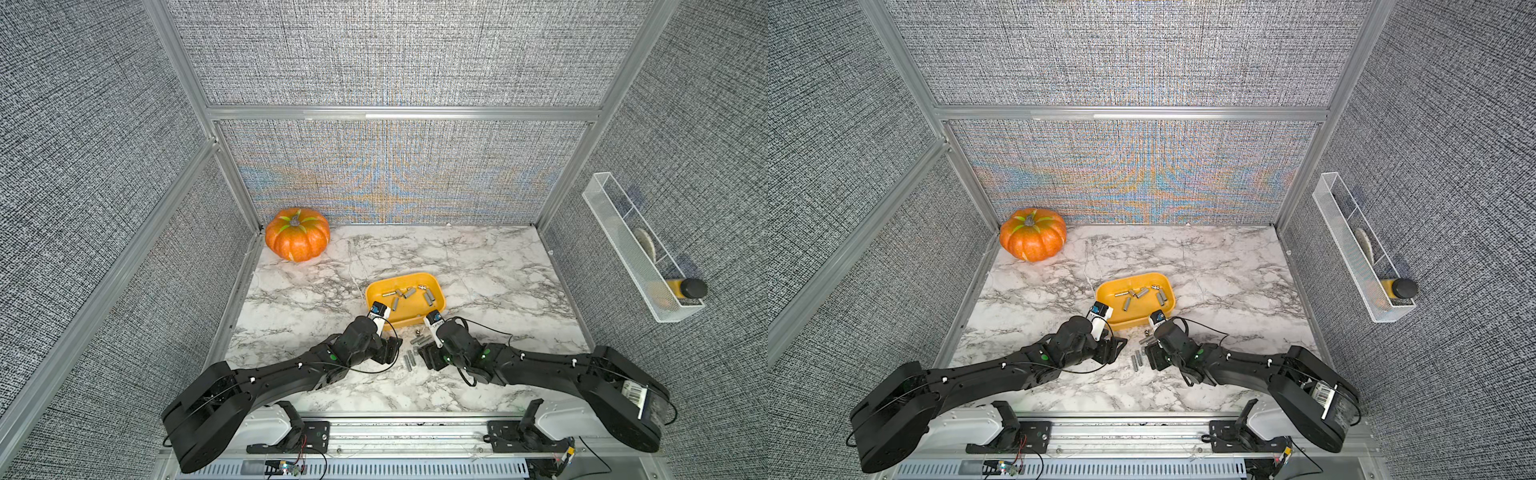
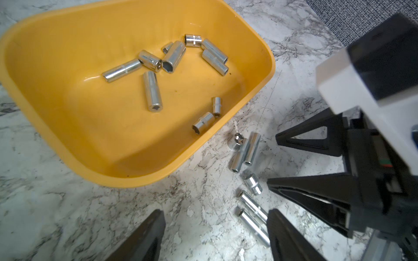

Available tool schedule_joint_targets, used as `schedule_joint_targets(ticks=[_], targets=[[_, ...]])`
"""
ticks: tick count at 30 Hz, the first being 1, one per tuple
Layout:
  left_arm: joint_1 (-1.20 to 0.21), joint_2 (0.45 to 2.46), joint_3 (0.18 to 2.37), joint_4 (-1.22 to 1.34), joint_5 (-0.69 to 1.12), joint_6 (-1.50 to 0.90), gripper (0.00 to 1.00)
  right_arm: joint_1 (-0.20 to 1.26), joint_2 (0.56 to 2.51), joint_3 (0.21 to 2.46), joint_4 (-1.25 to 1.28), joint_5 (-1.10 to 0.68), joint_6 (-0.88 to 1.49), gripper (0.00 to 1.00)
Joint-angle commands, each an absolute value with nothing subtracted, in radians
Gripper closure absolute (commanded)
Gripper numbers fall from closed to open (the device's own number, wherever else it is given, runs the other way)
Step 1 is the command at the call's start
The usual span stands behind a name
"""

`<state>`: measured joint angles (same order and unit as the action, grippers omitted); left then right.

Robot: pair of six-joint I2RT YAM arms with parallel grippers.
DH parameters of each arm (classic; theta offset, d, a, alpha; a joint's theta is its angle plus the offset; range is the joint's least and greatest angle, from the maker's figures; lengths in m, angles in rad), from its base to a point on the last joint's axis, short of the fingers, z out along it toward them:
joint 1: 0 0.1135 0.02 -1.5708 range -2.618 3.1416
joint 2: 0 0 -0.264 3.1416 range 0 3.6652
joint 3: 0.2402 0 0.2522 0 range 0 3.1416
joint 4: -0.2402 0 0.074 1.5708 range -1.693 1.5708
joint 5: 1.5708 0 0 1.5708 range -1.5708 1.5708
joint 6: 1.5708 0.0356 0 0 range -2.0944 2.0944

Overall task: Put the socket on the desktop into the storage box
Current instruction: Pick up the socket head from the center of the board.

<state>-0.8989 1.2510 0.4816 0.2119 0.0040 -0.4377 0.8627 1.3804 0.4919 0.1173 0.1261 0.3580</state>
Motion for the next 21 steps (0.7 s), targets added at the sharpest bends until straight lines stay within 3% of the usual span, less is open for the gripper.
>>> schedule_joint_targets(ticks=[1, 21], targets=[[-0.902, 1.245, 0.494, 0.246, -0.04, -0.433, 0.24, 0.852, 1.399, 0.499, 0.149, 0.126, 0.37, 0.29], [-0.904, 1.298, 0.508, 0.256, -0.01, -0.465, 0.24, 0.846, 1.551, 0.574, 0.137, 0.141, 0.348, 0.37]])
